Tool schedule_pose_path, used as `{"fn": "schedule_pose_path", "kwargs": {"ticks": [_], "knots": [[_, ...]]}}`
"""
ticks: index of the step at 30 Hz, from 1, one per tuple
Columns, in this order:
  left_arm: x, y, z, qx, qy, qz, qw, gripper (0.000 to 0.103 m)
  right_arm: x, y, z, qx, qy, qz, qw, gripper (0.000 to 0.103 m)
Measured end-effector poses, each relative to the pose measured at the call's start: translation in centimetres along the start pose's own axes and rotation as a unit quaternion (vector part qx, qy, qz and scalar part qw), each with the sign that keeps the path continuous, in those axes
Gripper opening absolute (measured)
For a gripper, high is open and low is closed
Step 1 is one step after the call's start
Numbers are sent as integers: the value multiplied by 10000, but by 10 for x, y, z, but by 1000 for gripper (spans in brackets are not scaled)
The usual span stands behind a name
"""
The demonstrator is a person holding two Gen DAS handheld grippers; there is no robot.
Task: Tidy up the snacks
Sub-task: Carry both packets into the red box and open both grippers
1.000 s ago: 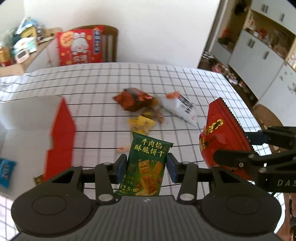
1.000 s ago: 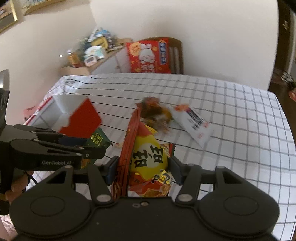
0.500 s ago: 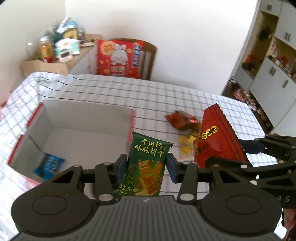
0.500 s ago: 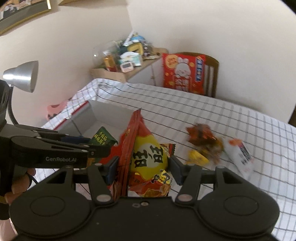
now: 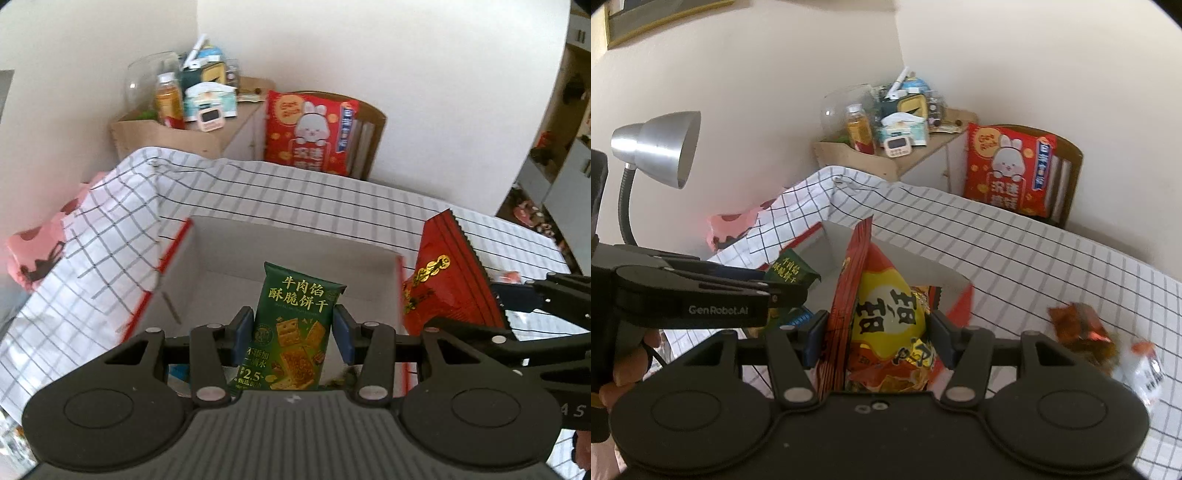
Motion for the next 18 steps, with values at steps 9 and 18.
{"fn": "schedule_pose_path", "kwargs": {"ticks": [9,18], "knots": [[-10,40,-43,-273,-78,-277,9992,45,-25,57,-25,32,-88,-187,9998,57],[-14,88,-60,-402,-53,-599,9974,45,-23,112,-32,195,-229,-541,9981,57]]}}
Point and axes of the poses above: each gripper's, at about its wrist camera, not at the fingertips, and y roughly the way its jaws point, z to its right, x to its underside, the point moved 2 cm from there along y, roughly the way its jaws point, and after that the axes turned 11 degrees about -z, right-handed, at the moved point
